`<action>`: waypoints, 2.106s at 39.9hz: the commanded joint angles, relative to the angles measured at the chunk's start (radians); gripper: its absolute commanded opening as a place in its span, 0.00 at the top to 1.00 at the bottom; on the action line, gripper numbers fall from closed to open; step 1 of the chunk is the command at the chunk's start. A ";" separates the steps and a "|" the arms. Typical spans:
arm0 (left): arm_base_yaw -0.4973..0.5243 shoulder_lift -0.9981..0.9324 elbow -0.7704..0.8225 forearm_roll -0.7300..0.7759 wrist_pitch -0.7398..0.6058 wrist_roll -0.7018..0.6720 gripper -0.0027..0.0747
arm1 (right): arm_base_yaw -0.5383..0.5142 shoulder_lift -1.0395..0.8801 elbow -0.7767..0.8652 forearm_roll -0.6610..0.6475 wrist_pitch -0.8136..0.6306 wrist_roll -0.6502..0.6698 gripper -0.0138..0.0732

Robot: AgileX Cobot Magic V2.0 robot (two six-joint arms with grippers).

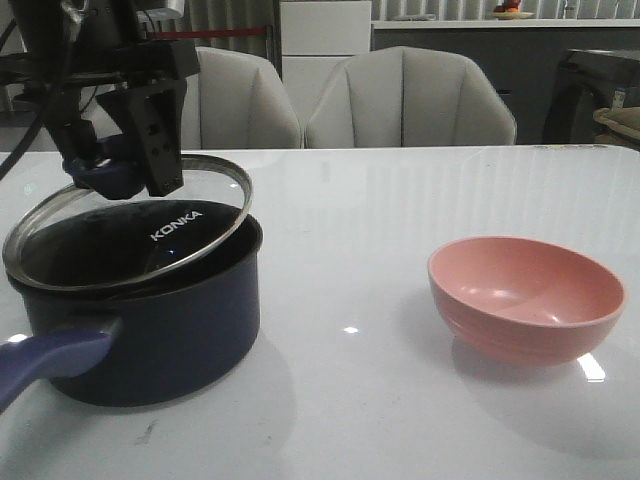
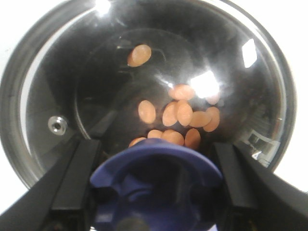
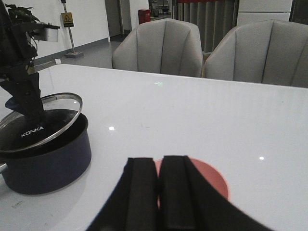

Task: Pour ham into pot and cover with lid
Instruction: 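Carry the lid over the saucepan and lower it onto the rim, then release the knob and raise the left gripper away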

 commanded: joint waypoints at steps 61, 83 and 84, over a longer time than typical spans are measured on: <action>-0.008 -0.028 -0.010 0.000 0.050 -0.001 0.23 | 0.001 0.008 -0.025 0.009 -0.067 -0.010 0.66; -0.007 -0.144 0.078 0.033 0.050 -0.005 0.23 | 0.001 0.008 -0.025 0.009 -0.067 -0.010 0.66; -0.007 -0.161 0.078 0.039 0.050 -0.005 0.23 | 0.001 0.008 -0.025 0.009 -0.067 -0.010 0.66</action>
